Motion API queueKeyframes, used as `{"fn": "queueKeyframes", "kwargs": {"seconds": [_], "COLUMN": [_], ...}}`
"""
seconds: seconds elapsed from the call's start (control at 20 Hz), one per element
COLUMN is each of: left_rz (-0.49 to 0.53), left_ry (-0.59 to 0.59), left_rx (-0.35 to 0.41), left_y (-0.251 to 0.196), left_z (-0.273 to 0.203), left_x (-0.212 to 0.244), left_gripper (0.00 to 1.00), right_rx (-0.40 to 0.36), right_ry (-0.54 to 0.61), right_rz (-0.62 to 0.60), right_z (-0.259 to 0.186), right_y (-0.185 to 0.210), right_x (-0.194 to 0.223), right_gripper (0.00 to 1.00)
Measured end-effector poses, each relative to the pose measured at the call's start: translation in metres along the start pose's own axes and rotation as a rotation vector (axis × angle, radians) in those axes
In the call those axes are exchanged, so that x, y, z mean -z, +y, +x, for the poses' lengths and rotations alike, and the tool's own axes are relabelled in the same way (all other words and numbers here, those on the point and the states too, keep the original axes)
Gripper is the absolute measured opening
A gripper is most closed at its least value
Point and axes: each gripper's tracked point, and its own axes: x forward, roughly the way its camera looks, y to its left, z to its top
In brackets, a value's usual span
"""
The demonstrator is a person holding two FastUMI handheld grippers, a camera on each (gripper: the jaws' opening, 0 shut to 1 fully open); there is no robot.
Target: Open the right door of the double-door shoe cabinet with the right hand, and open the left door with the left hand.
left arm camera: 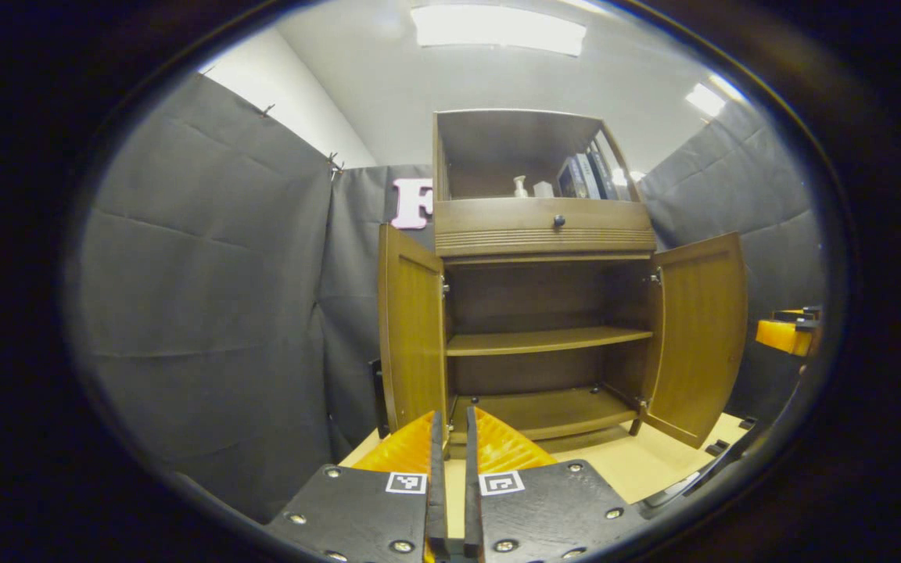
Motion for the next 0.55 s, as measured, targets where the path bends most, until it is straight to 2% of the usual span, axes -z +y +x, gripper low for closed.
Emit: {"fn": "queueKeyframes", "kwargs": {"seconds": [0.15,0.45,0.55], "left_rz": [-0.009,-0.021,0.0], "left_ry": [-0.01,-0.009,-0.008], "left_rx": [-0.003,0.005,-0.015], "left_y": [-0.002,0.002,0.008], "left_z": [-0.01,-0.019,-0.021], "left_x": [-0.003,-0.005,-0.005], "left_gripper": [0.12,0.73,0.94], "right_rx": [0.008,0.015,0.017], "right_ry": [-0.001,-0.021,-0.023], "right_rz": [0.005,0.003,0.009], "right_z": [-0.008,-0.014,-0.014], "right_y": [0.003,0.012,0.013], "right_x": [0.002,-0.004,-0.003], "right_gripper": [0.99,0.99,0.99]}}
